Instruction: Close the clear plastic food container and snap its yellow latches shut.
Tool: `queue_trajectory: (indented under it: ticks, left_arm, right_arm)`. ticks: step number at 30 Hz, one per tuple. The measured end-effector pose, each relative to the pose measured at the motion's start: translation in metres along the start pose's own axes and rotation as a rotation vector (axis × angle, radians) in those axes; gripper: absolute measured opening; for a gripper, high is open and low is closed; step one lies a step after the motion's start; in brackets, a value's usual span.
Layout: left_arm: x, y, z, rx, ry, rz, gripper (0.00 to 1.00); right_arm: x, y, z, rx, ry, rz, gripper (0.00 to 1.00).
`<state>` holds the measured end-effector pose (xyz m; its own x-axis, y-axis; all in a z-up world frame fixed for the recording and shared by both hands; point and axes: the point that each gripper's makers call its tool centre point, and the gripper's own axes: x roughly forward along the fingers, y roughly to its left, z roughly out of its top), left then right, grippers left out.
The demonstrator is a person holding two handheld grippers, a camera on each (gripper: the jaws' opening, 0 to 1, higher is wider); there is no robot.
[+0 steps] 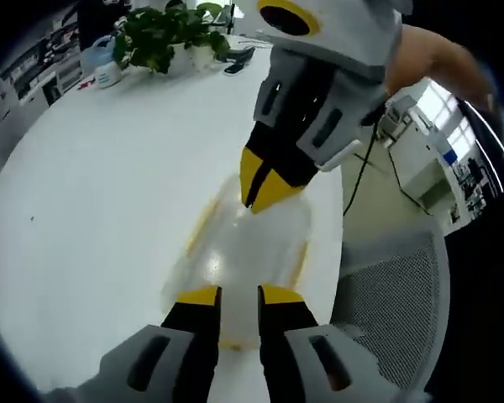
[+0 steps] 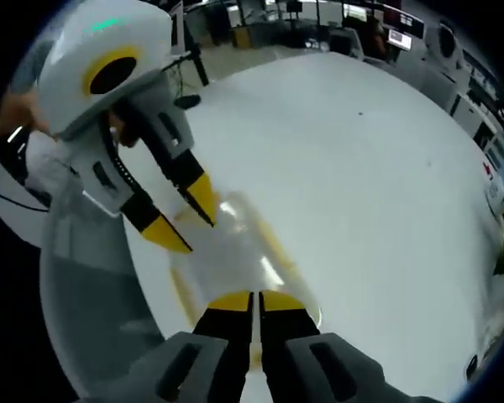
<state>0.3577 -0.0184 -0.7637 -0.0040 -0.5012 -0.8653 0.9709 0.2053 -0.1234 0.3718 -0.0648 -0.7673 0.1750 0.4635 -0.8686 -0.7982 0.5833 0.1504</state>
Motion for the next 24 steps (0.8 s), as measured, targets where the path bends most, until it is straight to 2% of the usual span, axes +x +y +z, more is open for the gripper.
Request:
queue_trajectory:
  ticks: [2, 4, 5, 6, 7, 14, 19, 24]
  left_arm:
    - [0.001, -0.003, 0.0, 0.013, -0.001, -0.006, 0.06]
    - [0.003, -0.009, 0.001, 0.074, -0.001, -0.033, 0.0]
    - [0.004, -0.01, -0.001, 0.078, 0.005, -0.026, 0.0]
    - [0.006, -0.013, 0.0, 0.123, 0.001, -0.032, 0.0]
    - [0.007, -0.015, 0.0, 0.135, 0.003, -0.035, 0.0]
    - [0.017, -0.028, -0.003, 0.173, 0.04, -0.061, 0.0]
    - [0.018, -0.03, -0.005, 0.166, 0.053, -0.072, 0.0]
    - [0.021, -0.031, -0.011, 0.202, 0.087, -0.076, 0.0]
  right_arm:
    - [0.002, 0.002, 0.0, -0.02, -0.002, 0.007, 0.0]
    - [0.004, 0.003, -0.001, -0.026, 0.002, 0.015, 0.0]
    - [0.005, 0.004, 0.0, -0.046, -0.004, 0.02, 0.0]
    - [0.006, 0.004, 0.0, -0.063, -0.009, 0.017, 0.0]
    - [0.007, 0.004, -0.001, -0.062, -0.005, 0.016, 0.0]
    - [0.009, -0.002, 0.002, -0.065, -0.003, 0.019, 0.0]
    - [0.011, -0.002, 0.004, -0.065, -0.005, 0.024, 0.0]
    - [0.017, 0.003, 0.009, -0.112, 0.0, 0.03, 0.0]
